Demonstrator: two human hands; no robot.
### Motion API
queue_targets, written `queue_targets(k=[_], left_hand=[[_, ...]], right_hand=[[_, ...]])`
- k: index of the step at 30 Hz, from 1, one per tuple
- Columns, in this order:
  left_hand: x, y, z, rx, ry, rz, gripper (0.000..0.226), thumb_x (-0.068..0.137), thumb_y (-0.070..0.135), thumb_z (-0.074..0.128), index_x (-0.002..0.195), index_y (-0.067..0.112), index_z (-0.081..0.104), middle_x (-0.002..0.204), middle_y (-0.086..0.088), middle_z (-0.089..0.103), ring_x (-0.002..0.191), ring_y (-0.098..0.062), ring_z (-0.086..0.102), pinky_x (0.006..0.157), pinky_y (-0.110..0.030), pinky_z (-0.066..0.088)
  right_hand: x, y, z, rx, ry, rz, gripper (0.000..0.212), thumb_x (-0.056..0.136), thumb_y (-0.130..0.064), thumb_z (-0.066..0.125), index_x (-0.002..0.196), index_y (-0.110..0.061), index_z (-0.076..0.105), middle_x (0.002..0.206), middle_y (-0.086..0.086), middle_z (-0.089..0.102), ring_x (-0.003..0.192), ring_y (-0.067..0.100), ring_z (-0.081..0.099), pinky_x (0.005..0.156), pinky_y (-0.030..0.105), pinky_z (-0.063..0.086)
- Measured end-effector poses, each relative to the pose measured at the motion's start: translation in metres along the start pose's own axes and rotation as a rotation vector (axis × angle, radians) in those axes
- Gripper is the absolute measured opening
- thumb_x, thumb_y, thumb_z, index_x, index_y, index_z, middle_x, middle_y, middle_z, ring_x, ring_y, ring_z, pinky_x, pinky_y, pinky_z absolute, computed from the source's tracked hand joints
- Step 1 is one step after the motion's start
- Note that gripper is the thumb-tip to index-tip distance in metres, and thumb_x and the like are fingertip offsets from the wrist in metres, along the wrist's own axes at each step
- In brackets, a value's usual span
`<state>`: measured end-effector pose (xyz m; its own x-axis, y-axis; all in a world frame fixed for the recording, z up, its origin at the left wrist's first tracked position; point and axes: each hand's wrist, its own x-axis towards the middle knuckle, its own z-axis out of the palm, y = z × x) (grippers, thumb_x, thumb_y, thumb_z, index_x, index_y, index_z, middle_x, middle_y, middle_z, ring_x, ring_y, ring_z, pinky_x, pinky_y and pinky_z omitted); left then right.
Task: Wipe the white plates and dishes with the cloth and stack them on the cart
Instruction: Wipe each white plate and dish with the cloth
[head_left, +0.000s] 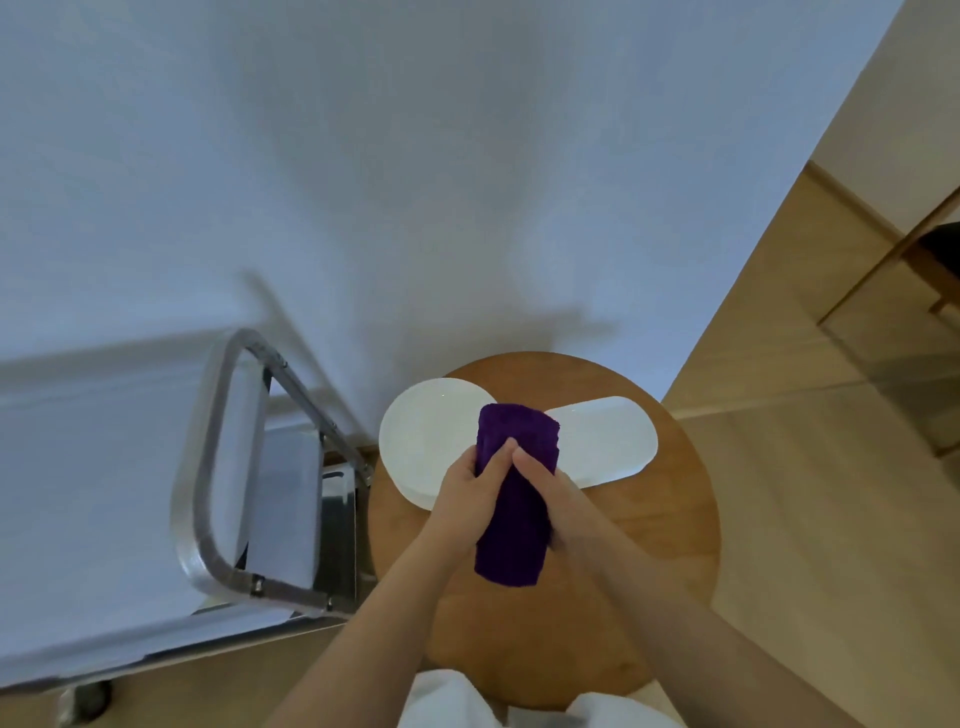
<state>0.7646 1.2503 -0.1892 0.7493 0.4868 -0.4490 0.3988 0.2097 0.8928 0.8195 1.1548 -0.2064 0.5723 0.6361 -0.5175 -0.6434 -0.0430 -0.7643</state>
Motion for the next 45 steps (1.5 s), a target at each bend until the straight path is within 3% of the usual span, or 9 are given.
queue_targets(k=[3,7,14,17,21,29,36,39,45], left_hand=[[0.001,0.0,0.012,0.01,0.038,0.024,0.011,0.092,0.052,0.05,0.093,0.043,0.056,0.089,0.018,0.068,0.086,-0.007,0.065,0.061,-0.017,0.05],[0.006,-0.001,0.016,-0.016,0.11,0.038,0.01,0.096,0.049,0.046,0.094,0.041,0.052,0.099,0.012,0.064,0.093,-0.01,0.062,0.072,-0.026,0.052],[0.01,-0.008,0.008,0.013,0.121,0.098,0.007,0.096,0.039,0.051,0.096,0.033,0.055,0.096,0.012,0.063,0.088,-0.008,0.062,0.06,-0.014,0.049],[0.01,-0.014,0.004,0.04,0.082,0.128,0.021,0.098,0.035,0.05,0.111,0.023,0.061,0.1,0.008,0.067,0.09,-0.01,0.064,0.059,-0.01,0.051],[0.011,-0.021,0.006,0.049,0.0,0.121,0.019,0.099,0.034,0.047,0.088,0.037,0.061,0.077,0.023,0.069,0.078,0.004,0.066,0.058,-0.011,0.05],[0.029,-0.035,0.042,0.122,-0.011,0.065,0.03,0.099,0.038,0.048,0.077,0.043,0.068,0.082,0.019,0.072,0.079,-0.004,0.068,0.075,-0.03,0.058],[0.078,-0.052,0.102,0.157,0.019,-0.1,0.037,0.097,0.047,0.044,0.081,0.024,0.068,0.076,0.007,0.07,0.075,-0.008,0.066,0.066,-0.025,0.056],[0.109,-0.071,0.116,0.198,0.155,-0.197,0.04,0.098,0.051,0.038,0.099,0.021,0.064,0.09,0.005,0.067,0.086,-0.01,0.062,0.069,-0.019,0.048],[0.159,-0.108,0.113,0.559,0.393,-0.397,0.04,0.097,0.042,0.049,0.126,0.015,0.056,0.125,-0.003,0.061,0.11,-0.022,0.059,0.09,-0.034,0.047]], right_hand=[[0.003,-0.001,-0.008,-0.015,0.044,-0.01,0.07,0.051,-0.068,0.073,0.112,-0.036,0.058,0.102,-0.007,0.071,0.094,0.017,0.067,0.07,0.031,0.057],[0.006,-0.008,-0.01,-0.121,0.068,-0.032,0.031,0.086,-0.051,0.057,0.112,-0.035,0.056,0.107,-0.005,0.068,0.098,0.018,0.064,0.074,0.031,0.057],[0.006,-0.007,-0.006,-0.229,0.167,-0.076,0.014,0.091,-0.042,0.055,0.103,-0.035,0.056,0.1,-0.007,0.068,0.091,0.016,0.065,0.066,0.024,0.055],[0.008,-0.001,-0.009,-0.225,0.193,-0.066,0.015,0.089,-0.042,0.059,0.101,-0.034,0.059,0.094,-0.009,0.071,0.089,0.017,0.067,0.069,0.029,0.057],[0.009,0.007,-0.015,-0.213,0.241,-0.059,0.021,0.087,-0.043,0.061,0.105,-0.031,0.06,0.092,-0.009,0.071,0.089,0.017,0.068,0.069,0.03,0.057],[0.017,0.013,-0.047,-0.14,0.293,-0.05,0.03,0.09,-0.044,0.056,0.117,-0.031,0.054,0.106,-0.005,0.067,0.098,0.019,0.064,0.08,0.037,0.057],[0.048,0.002,-0.114,-0.225,0.358,0.031,0.03,0.09,-0.045,0.056,0.112,-0.025,0.054,0.102,-0.003,0.066,0.093,0.017,0.063,0.078,0.033,0.055],[0.064,-0.008,-0.15,-0.303,0.386,0.045,0.029,0.09,-0.045,0.056,0.108,-0.024,0.05,0.099,-0.003,0.063,0.088,0.015,0.062,0.065,0.023,0.049],[0.089,-0.02,-0.187,-0.38,0.341,0.125,0.031,0.09,-0.044,0.057,0.111,-0.022,0.05,0.099,-0.002,0.063,0.087,0.015,0.062,0.059,0.02,0.047]])
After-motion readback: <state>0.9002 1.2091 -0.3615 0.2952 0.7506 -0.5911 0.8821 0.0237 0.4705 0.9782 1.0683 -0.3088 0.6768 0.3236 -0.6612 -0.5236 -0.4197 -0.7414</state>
